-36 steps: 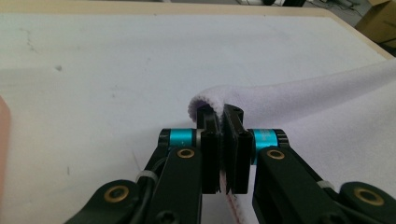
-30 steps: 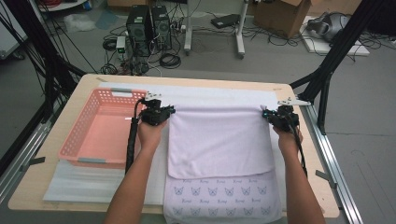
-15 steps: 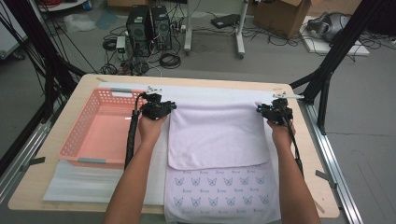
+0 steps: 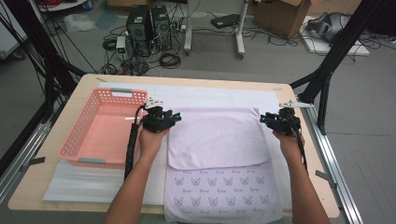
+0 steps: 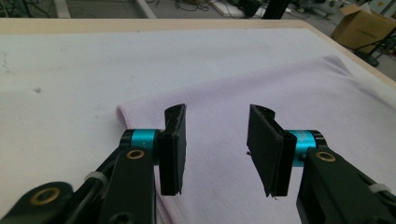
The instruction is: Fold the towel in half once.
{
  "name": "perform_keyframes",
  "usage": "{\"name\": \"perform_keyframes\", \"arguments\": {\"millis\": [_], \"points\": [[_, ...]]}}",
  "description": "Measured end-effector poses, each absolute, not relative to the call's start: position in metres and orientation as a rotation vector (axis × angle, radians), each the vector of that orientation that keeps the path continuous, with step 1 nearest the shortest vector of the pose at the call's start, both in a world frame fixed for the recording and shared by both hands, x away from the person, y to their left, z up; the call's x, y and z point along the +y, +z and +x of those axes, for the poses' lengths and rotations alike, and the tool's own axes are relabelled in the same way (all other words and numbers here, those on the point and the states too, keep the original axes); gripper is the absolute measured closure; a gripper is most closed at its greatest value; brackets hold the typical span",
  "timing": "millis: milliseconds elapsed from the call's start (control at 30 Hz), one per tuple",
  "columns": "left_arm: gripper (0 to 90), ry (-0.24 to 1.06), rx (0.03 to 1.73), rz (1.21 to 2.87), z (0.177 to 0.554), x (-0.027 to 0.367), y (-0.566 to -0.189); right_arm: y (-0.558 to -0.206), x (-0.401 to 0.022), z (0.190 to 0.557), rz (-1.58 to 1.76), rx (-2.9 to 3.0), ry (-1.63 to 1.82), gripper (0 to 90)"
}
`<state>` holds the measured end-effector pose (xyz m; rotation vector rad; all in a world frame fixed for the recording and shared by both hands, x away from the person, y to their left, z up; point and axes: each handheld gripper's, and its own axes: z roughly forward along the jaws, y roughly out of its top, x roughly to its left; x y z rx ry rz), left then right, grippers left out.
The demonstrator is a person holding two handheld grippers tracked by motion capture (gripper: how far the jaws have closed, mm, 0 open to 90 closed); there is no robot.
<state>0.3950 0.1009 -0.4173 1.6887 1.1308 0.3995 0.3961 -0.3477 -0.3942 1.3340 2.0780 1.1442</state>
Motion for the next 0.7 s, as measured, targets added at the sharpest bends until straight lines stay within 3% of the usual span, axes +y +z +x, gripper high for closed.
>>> {"name": "perform_keyframes", "arguments": {"millis": [167,700], "points": [[55.2,0.398,1.106,1.682,0.374,0.102,-0.421,-0.396,-0.349,0.375,1.327,2.121,1.150,63.0],[51.9,0.369,1.065,1.758,0.304,0.101,-0.440,-0.428,-0.353,0.294,1.287,2.198,1.133,63.0]]}}
